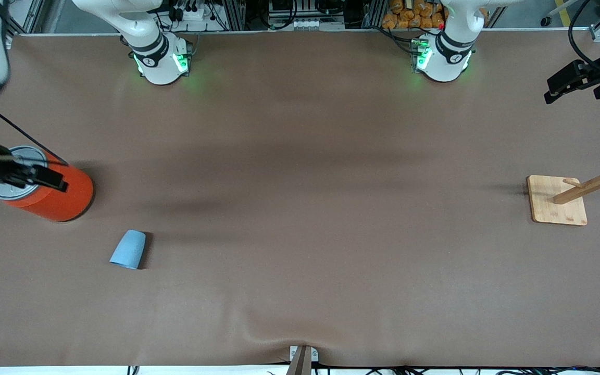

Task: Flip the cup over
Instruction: 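Reach the right gripper down to the blue cup lying on its side, then close the right gripper around the blue cup's body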

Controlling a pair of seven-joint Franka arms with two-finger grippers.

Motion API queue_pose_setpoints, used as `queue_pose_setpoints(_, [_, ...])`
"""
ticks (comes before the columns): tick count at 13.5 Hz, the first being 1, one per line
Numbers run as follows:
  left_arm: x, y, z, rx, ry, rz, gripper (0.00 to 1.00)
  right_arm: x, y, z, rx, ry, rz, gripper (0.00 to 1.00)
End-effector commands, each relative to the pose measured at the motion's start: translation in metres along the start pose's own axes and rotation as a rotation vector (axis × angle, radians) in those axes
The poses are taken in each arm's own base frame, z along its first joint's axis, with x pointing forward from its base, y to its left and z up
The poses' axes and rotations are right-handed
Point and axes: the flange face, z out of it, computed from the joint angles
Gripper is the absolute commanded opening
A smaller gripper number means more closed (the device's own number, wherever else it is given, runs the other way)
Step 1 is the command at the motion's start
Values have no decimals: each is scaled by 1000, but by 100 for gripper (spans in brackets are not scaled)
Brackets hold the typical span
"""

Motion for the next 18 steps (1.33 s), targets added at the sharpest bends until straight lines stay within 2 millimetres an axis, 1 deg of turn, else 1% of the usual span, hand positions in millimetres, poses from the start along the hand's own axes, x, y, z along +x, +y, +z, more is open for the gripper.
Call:
queue_pose_setpoints(1, [1,-1,1,1,11,-2,100,25,0,52,0,-64,21,100])
queue_pose_setpoints(2, [1,-2,-1,3,16,-4,100,35,-2,83,-5,-95,2,100])
queue_pose_setpoints(3, [0,-3,-2,4,21,-5,100,44,-6,121,-13,-145,-5,100])
queue_pose_setpoints(4, [1,-4,-2,4,24,-8,100,48,-15,143,-20,-166,-34,100])
queue_pose_setpoints(5, [2,-7,1,3,16,-14,100,53,-28,159,-25,-157,-75,100])
queue_pose_setpoints(6, [3,-7,9,3,2,-15,100,59,-28,177,-27,-148,-98,100])
queue_pose_setpoints(8, [8,-5,10,0,29,-13,100,72,-10,215,-24,-132,-116,100])
queue_pose_setpoints(9, [11,-5,11,0,37,-12,100,79,3,227,-23,-90,-98,100])
queue_pose_setpoints(10, [13,-3,13,0,40,-9,100,81,6,236,-24,-56,-95,100])
queue_pose_setpoints(12, [17,-4,18,1,34,-10,100,75,3,263,-27,-36,-83,100])
queue_pose_setpoints(13, [18,-4,19,1,34,-10,100,75,4,275,-27,-11,-73,100])
queue_pose_setpoints(15, [17,-5,19,1,34,-12,100,81,4,302,-7,33,24,100])
queue_pose_setpoints(17, [17,-5,18,-1,35,-13,100,84,4,317,-7,56,33,100])
queue_pose_setpoints(18, [17,-4,18,-5,36,-12,100,84,4,320,-9,53,28,100])
